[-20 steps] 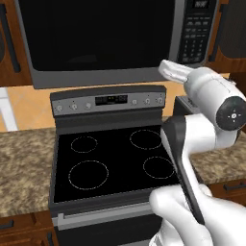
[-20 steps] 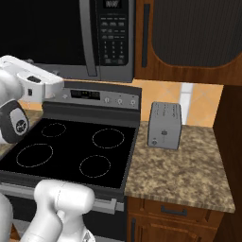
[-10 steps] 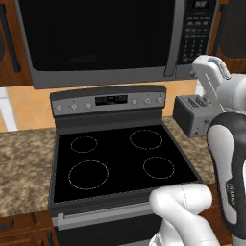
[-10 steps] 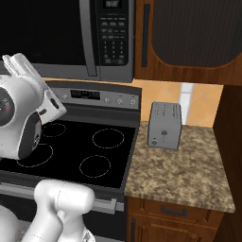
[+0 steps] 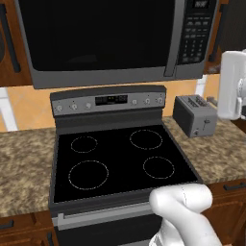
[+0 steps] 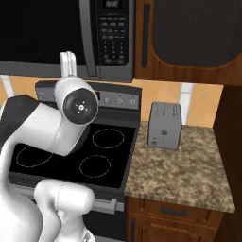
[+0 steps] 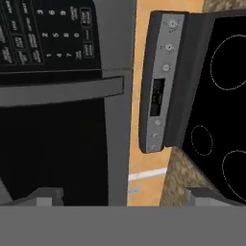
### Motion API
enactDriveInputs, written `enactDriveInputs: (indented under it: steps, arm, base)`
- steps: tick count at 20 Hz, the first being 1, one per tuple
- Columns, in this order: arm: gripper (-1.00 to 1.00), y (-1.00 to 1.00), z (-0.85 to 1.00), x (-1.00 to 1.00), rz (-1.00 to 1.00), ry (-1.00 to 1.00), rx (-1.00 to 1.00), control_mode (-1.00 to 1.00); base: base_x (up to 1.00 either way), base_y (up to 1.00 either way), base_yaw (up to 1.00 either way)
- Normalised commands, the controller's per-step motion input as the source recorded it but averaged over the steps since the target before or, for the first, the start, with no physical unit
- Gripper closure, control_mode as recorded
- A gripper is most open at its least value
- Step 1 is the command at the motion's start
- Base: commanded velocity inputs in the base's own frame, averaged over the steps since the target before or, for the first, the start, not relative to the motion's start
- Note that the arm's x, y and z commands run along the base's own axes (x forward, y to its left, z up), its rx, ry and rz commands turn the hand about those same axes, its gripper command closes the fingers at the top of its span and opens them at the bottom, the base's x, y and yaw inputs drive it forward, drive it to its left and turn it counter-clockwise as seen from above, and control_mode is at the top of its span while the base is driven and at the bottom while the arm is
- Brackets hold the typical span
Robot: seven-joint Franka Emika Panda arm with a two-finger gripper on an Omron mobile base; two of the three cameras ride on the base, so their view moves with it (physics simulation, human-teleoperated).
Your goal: Pick the lime from the sink and place it in the bowl. Then pick the bowl and place it in the microwave. Then close the microwave door and press the start button.
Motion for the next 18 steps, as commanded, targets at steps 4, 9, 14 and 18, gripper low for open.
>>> enactDriveInputs:
  steps: [4,9,14,18]
  arm:
    - [-1.00,-0.19,-0.02,0.69,0.07,0.20,0.31,-1.00]
    - [-1.00,-0.11,-0.25,0.61,0.04,0.08,0.19,-1.00]
    - [-1.00,-0.03,-0.16,0.67,0.00,0.07,0.13,-1.00]
    - [-1.00,0.00,-0.11,0.58,0.00,0.03,0.06,-1.00]
  base:
    - [0.00,0.00,0.00]
    - [0.00,0.00,0.00]
    - [0.00,0.00,0.00]
    - [0.00,0.00,0.00]
